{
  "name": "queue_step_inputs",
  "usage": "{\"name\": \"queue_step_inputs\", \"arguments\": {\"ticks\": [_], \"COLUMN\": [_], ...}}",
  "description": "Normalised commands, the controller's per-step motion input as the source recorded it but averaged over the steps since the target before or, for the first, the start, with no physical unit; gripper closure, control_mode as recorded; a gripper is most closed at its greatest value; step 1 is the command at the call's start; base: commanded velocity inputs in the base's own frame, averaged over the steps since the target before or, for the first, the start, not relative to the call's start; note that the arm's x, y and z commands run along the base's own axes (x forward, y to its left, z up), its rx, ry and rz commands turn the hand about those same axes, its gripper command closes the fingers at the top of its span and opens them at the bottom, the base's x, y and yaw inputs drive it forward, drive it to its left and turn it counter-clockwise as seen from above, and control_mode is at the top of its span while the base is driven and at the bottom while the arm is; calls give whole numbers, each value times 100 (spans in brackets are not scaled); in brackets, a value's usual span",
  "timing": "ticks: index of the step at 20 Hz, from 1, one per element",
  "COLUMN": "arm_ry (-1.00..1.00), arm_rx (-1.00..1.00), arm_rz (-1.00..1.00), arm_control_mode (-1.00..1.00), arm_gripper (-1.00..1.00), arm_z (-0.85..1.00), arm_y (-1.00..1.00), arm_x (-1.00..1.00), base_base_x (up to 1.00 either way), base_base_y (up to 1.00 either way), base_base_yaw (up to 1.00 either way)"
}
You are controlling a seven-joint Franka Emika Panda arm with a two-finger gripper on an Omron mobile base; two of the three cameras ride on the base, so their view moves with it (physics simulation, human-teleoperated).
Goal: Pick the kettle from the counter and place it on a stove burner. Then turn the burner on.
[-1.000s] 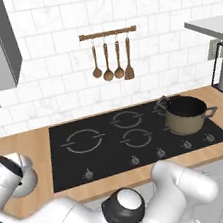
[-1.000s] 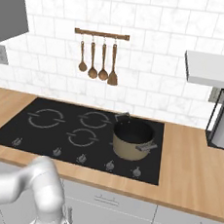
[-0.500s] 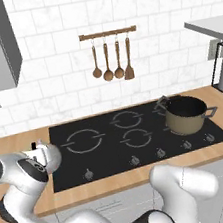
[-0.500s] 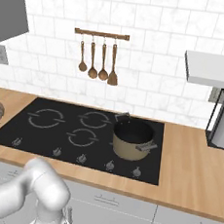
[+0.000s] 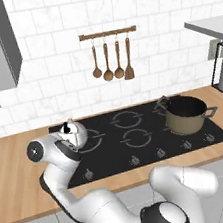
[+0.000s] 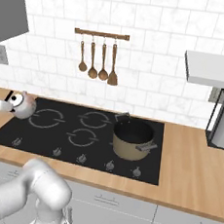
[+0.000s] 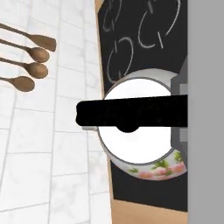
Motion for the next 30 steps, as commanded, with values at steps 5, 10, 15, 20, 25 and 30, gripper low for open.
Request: {"name": "queue_step_inputs", "arguments": {"ticks": [5,10,15,20,25,30], "arm_ry": [20,21,11,9,0,1], "arm_rx": [6,7,5,0,-2,0], "arm_rz": [-5,0,0,0,0,0], "arm_control_mode": [-100,-100,-100,-100,-100,-100], "arm_gripper": [100,100,100,100,100,100], "arm_z": [-1,-16,-22,-16,-23,-1], "arm_y": [-48,-8,0,0,-10,-1], "arm_x": [77,37,21,22,57,26], "base_base_x": [0,0,0,0,0,0], "base_base_y": [0,0,0,0,0,0], "base_base_yaw": [0,0,0,0,0,0]}}
